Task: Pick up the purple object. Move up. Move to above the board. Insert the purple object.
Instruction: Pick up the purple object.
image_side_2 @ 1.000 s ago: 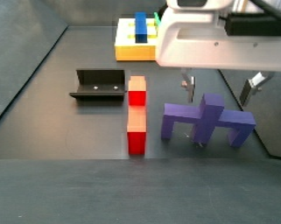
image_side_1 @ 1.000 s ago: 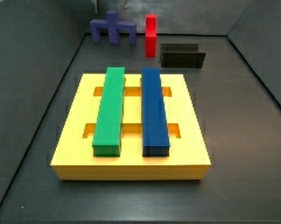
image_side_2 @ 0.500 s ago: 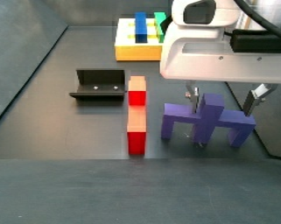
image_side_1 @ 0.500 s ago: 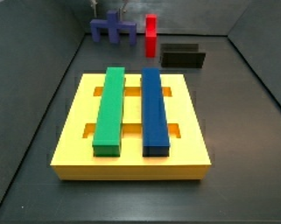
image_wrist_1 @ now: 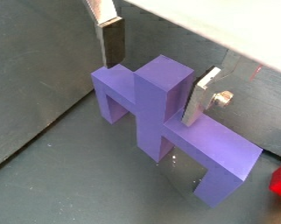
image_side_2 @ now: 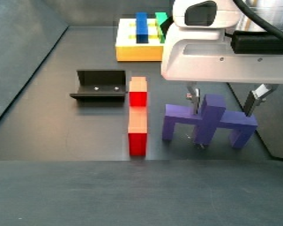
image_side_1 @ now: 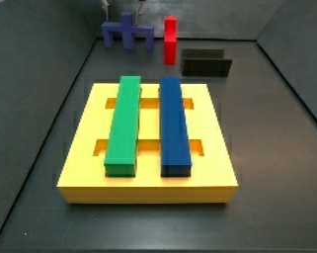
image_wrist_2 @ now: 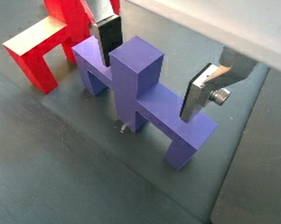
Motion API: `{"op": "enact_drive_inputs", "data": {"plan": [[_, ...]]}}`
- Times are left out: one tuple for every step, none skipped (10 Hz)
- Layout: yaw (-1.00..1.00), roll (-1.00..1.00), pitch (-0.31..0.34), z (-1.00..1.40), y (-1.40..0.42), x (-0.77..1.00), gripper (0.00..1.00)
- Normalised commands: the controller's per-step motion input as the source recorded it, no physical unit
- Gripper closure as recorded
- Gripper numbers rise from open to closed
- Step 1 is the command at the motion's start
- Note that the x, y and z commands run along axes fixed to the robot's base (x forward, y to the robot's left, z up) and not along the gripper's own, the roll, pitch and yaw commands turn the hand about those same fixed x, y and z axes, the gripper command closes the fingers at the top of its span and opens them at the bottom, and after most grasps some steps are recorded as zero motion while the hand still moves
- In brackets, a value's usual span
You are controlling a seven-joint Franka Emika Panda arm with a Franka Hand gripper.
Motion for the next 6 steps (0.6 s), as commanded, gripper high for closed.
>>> {"op": "enact_drive_inputs", "data": {"plan": [[0.17, 0.03, 0.000, -0.06, 0.00, 0.00, 0.00], [0.00, 0.00, 0.000, 0.00, 0.00, 0.00, 0.00], [0.00, 0.00, 0.000, 0.00, 0.00, 0.00, 1.00], [0.00, 0.00, 0.000, 0.00, 0.00, 0.00, 1.00], [0.00, 0.00, 0.000, 0.00, 0.00, 0.00, 1.00], [0.00, 0.00, 0.000, 0.00, 0.00, 0.00, 1.00]]}}
